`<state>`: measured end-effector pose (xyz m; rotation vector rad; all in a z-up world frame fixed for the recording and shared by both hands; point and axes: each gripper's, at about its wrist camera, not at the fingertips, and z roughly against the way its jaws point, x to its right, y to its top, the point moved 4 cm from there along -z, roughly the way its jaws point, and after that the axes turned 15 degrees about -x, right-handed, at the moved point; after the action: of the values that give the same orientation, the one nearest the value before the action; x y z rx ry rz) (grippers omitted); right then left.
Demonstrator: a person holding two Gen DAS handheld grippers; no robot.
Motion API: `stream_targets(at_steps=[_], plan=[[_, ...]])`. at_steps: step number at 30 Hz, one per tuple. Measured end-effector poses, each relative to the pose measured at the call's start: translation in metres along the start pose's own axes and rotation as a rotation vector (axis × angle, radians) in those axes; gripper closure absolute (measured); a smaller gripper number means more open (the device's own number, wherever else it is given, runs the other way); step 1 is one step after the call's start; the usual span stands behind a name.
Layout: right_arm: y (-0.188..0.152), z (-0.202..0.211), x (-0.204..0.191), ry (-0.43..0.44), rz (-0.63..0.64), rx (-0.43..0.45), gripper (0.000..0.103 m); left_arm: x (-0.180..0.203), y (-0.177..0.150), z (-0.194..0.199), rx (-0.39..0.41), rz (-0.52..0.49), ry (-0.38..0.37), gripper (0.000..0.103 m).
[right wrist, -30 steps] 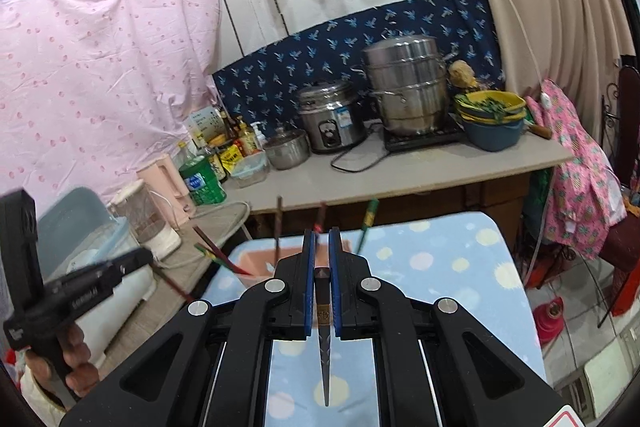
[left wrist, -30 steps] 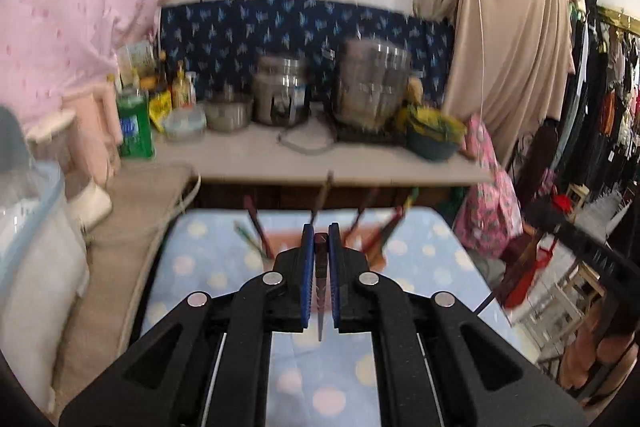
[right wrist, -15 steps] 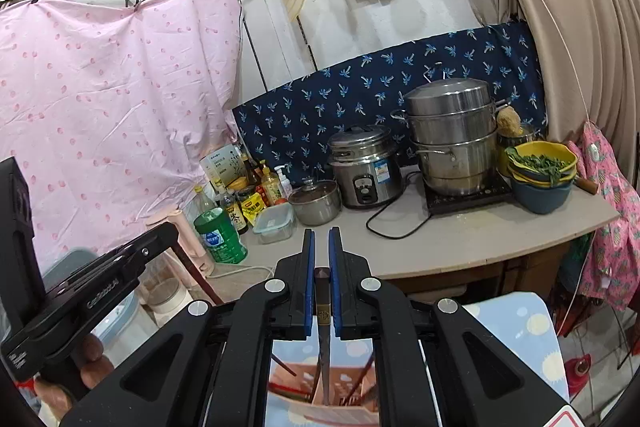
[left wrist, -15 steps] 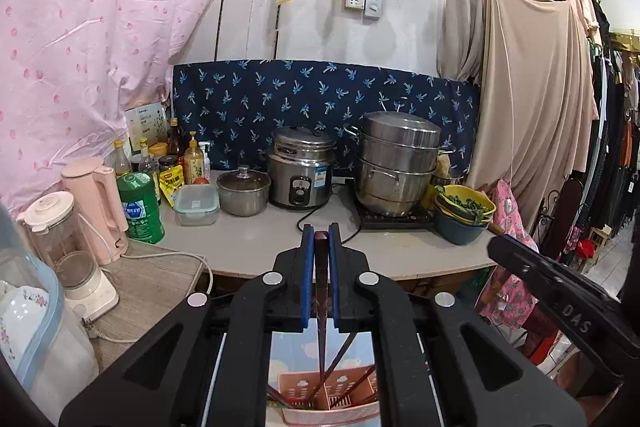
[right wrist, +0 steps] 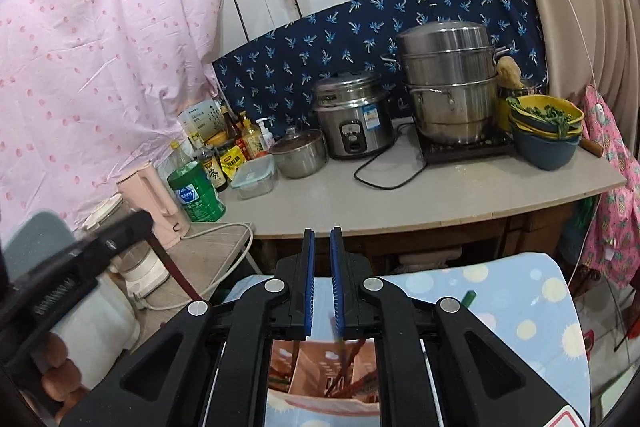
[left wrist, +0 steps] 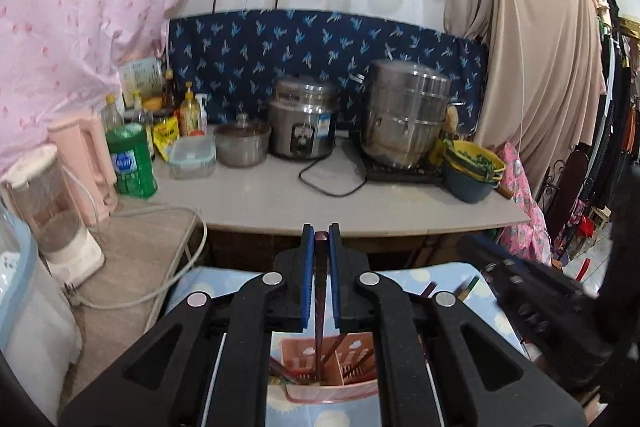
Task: Organize utensils
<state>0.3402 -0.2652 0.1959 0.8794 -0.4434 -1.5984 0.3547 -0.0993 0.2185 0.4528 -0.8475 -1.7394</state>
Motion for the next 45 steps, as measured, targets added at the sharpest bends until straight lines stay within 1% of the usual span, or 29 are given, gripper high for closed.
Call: stream_targets(at_steps=[1, 3, 4, 6, 9, 10, 11, 12, 15, 17, 25, 34, 36, 39, 43, 45], plan=[[-0.002, 0.004, 0.001, -0.002, 0.002, 0.002, 0.091, -0.003, -0.003, -0.001, -0.004, 0.014, 0.002, 0.096], [-0.006, 0.012, 0.001, -0.009, 0.007, 0.011, 0.077, -0.007, -0.010, 0.002, -0.005, 0.031, 0.010, 0.094], [-0.008, 0.018, 0.001, -0.013, 0.009, 0.018, 0.075, -0.006, -0.013, 0.004, -0.010, 0.028, 0.017, 0.091], [-0.015, 0.027, 0.001, -0.013, 0.011, 0.021, 0.073, -0.004, -0.021, 0.007, -0.020, 0.014, 0.038, 0.087], [-0.029, 0.039, 0.001, -0.028, 0.017, 0.021, 0.068, 0.002, -0.036, 0.016, -0.029, 0.001, 0.065, 0.077], [-0.034, 0.042, 0.001, -0.029, 0.021, 0.019, 0.066, 0.004, -0.043, 0.018, -0.031, -0.002, 0.071, 0.072], [-0.040, 0.045, 0.001, -0.030, 0.022, 0.015, 0.061, 0.006, -0.048, 0.021, -0.032, -0.006, 0.077, 0.067], [-0.048, 0.048, 0.002, -0.031, 0.022, 0.007, 0.059, 0.008, -0.055, 0.023, -0.037, -0.010, 0.091, 0.066], [-0.066, 0.053, 0.002, -0.033, 0.021, -0.017, 0.057, 0.014, -0.072, 0.028, -0.059, -0.022, 0.100, 0.063], [-0.079, 0.057, 0.004, -0.030, 0.016, -0.032, 0.056, 0.018, -0.082, 0.031, -0.068, -0.027, 0.110, 0.059], [-0.119, 0.070, 0.004, -0.049, 0.029, -0.064, 0.055, 0.030, -0.116, 0.045, -0.090, -0.030, 0.120, 0.057], [-0.153, 0.078, 0.004, -0.082, 0.054, -0.086, 0.046, 0.032, -0.145, 0.048, -0.138, -0.009, 0.125, 0.055], [-0.160, 0.077, 0.005, -0.081, 0.052, -0.096, 0.042, 0.031, -0.151, 0.048, -0.141, -0.002, 0.130, 0.052], [-0.169, 0.076, 0.004, -0.101, 0.062, -0.104, 0.036, 0.028, -0.159, 0.048, -0.146, 0.008, 0.139, 0.047], [-0.182, 0.074, 0.002, -0.124, 0.079, -0.123, 0.030, 0.025, -0.170, 0.045, -0.157, 0.019, 0.154, 0.046], [-0.188, 0.072, 0.001, -0.142, 0.087, -0.127, 0.025, 0.023, -0.176, 0.043, -0.166, 0.025, 0.160, 0.045]])
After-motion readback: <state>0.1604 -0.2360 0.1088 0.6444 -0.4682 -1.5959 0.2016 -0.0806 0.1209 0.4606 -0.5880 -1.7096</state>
